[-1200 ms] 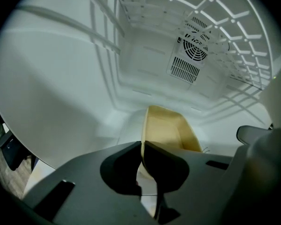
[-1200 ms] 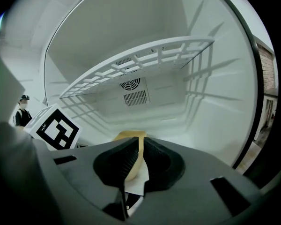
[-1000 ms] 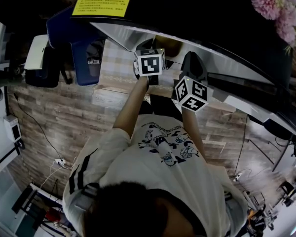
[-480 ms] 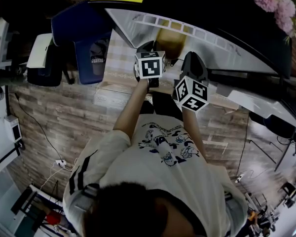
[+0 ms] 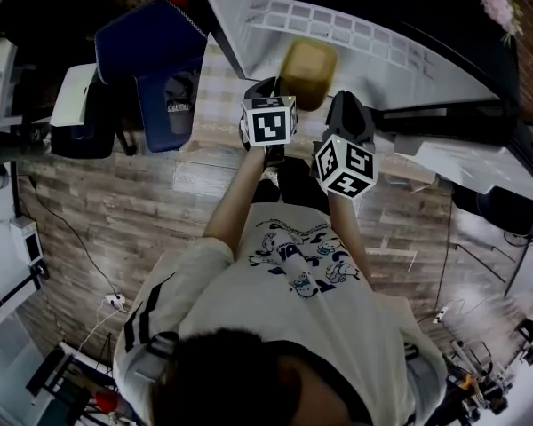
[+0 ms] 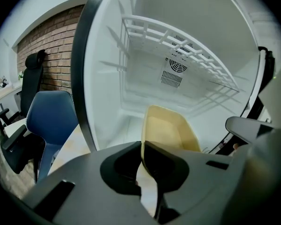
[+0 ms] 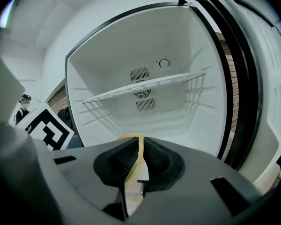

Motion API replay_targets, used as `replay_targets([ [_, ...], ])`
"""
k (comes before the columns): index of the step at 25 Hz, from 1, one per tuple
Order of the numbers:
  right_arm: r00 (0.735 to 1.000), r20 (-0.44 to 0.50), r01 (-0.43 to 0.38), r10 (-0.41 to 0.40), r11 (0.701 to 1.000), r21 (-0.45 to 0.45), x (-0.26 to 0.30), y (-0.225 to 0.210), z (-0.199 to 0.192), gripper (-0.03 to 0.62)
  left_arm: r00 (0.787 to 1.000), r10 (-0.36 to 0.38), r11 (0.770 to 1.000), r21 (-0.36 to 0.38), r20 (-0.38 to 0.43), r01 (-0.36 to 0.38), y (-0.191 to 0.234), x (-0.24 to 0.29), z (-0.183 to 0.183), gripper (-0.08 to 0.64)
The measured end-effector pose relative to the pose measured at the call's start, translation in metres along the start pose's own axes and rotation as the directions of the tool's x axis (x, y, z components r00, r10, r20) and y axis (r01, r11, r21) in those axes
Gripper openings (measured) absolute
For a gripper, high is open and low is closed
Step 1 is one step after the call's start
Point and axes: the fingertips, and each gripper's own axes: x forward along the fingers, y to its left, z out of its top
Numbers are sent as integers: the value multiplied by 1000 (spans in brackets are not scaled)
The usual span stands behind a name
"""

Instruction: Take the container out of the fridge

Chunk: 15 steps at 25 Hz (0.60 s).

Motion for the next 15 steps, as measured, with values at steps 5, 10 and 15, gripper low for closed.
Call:
replay_targets([
  [5, 1000, 14, 9, -9, 1000, 2, -16, 4, -2, 51, 1000, -15, 1000, 8, 7, 15, -2, -15, -9, 31],
  [10, 1000, 25, 13, -13, 1000, 2, -30, 12, -6, 51, 1000, -28, 1000, 9, 8, 28, -1, -30, -21, 31],
  [15, 999, 28, 15, -15, 1000, 0, -44, 20, -12, 51, 999, -32, 999, 22, 4, 32, 1, -44, -34, 31],
])
